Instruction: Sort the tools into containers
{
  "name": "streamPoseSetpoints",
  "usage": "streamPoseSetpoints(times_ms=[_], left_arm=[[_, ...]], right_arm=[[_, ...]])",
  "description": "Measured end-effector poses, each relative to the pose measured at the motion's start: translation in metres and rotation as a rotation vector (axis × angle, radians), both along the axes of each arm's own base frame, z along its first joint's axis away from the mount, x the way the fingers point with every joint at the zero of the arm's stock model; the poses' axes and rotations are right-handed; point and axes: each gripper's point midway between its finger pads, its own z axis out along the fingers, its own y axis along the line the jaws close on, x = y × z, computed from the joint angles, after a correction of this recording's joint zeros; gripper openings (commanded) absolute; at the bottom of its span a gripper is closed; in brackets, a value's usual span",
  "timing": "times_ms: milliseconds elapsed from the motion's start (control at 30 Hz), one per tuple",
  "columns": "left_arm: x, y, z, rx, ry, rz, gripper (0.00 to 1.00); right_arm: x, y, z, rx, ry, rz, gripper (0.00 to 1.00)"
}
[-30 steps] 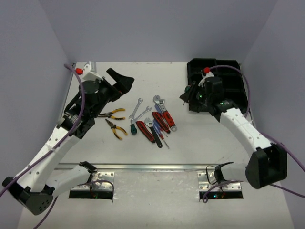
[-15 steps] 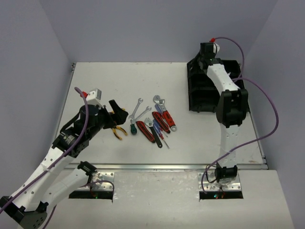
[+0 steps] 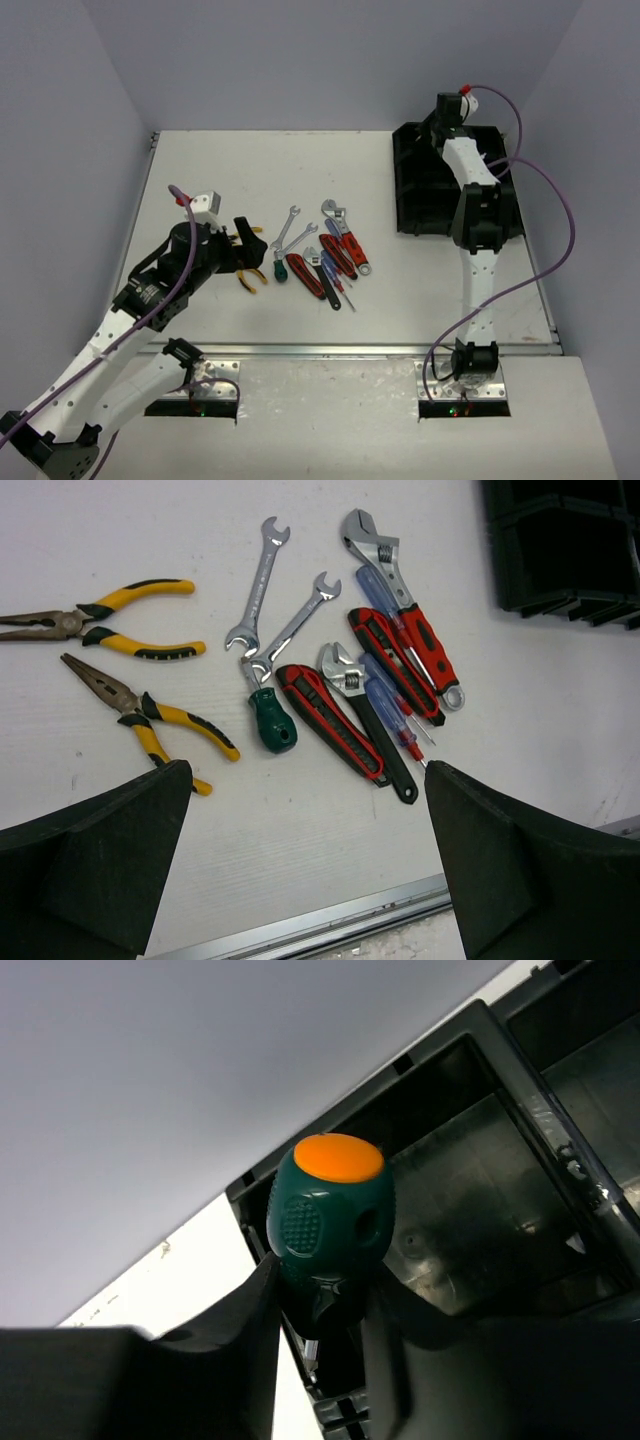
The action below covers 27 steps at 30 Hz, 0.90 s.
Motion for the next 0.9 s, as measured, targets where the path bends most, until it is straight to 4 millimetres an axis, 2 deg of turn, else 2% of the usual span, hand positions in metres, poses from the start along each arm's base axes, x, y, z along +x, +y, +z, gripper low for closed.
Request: streamPoseSetpoints(times_ms=[67, 233, 367, 467, 533, 633, 700, 733, 800, 833, 900], left_arm=[[0.000, -0.002, -0.003, 0.001, 0.007, -0.014, 1.00], [-0.003, -0.006, -0.008, 0.000, 0.014, -0.041, 1.00], [-0.004, -0.005, -0.003, -0.008, -0.007, -0.043, 1.00], [-0.003, -0.004, -0.001, -0.008, -0.018, -0.034, 1.00], [-0.001, 0.000, 0.000, -0.002, -0.022, -0.012, 1.00], [0.003, 0.012, -0.002, 0.015, -0.022, 0.066, 1.00], [0.003, 0.024, -0.003, 0.037, -0.011, 0.134, 1.00], [0.002, 0.031, -0.003, 0.049, -0.006, 0.172, 1.00], [0.001, 0.044, 0.001, 0.068, -0.006, 0.236, 1.00], [-0.001, 0.048, 0.006, 0.071, -0.013, 0.255, 1.00], [-0.004, 0.056, 0.016, 0.069, -0.040, 0.282, 1.00]], right_arm=[[0.002, 0.001, 0.002, -0.003, -0.013, 0.008, 0.73], [0.005, 0.005, 0.006, -0.002, -0.031, 0.028, 0.96], [0.003, 0.008, 0.008, 0.002, -0.024, 0.048, 0.99], [-0.004, 0.018, 0.021, 0.030, -0.021, 0.095, 0.99], [-0.013, 0.029, 0.040, 0.056, -0.029, 0.144, 0.99], [-0.045, 0.058, 0.079, 0.076, -0.033, 0.249, 0.99], [-0.079, 0.091, 0.110, 0.034, -0.036, 0.349, 0.99], [-0.097, 0.115, 0.127, -0.003, -0.060, 0.408, 0.98], [-0.147, 0.179, 0.153, -0.073, -0.098, 0.565, 0.97], [-0.183, 0.223, 0.159, -0.097, -0.108, 0.682, 0.93], [-0.248, 0.294, 0.156, -0.131, -0.110, 0.889, 0.89]])
